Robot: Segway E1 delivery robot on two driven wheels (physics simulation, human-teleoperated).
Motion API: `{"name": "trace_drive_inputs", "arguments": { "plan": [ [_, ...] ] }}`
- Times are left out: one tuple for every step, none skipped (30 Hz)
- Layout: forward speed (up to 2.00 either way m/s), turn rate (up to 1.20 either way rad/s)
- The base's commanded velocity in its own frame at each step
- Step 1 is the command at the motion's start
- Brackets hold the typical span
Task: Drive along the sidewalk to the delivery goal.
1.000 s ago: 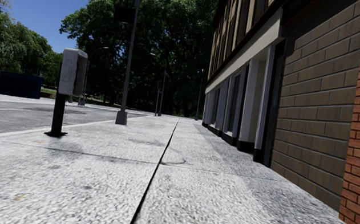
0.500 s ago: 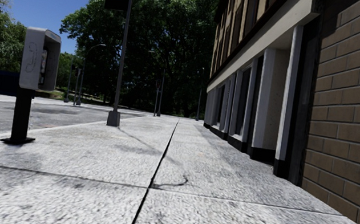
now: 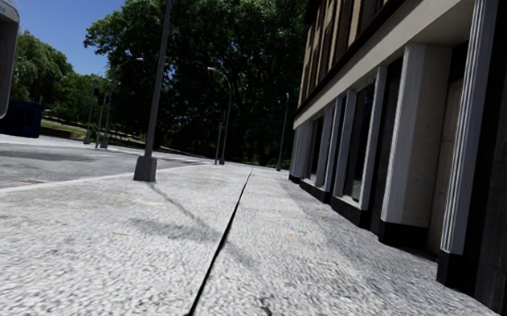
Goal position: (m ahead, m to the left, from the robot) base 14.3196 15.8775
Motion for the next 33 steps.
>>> {"name": "trace_drive_inputs", "arguments": {
  "plan": [
    [2.0, 0.0],
    [2.0, 0.0],
    [2.0, 0.0],
    [2.0, 0.0],
    [2.0, 0.0],
    [2.0, 0.0],
    [2.0, 0.0],
    [2.0, 0.0],
    [2.0, 0.0],
    [2.0, 0.0],
    [2.0, 0.0],
    [2.0, 0.0],
    [2.0, 0.0],
    [2.0, 0.0],
    [2.0, 0.0],
    [2.0, 0.0],
    [2.0, 0.0],
    [2.0, 0.0],
    [2.0, 0.0],
    [2.0, 0.0],
    [2.0, 0.0],
    [2.0, 0.0],
    [2.0, 0.0],
    [2.0, 0.0],
    [2.0, 0.0],
    [2.0, 0.0],
    [2.0, 0.0],
    [2.0, 0.0],
    [2.0, 0.0],
    [2.0, 0.0],
    [2.0, 0.0],
    [2.0, 0.0],
    [2.0, 0.0]
  ]
}}
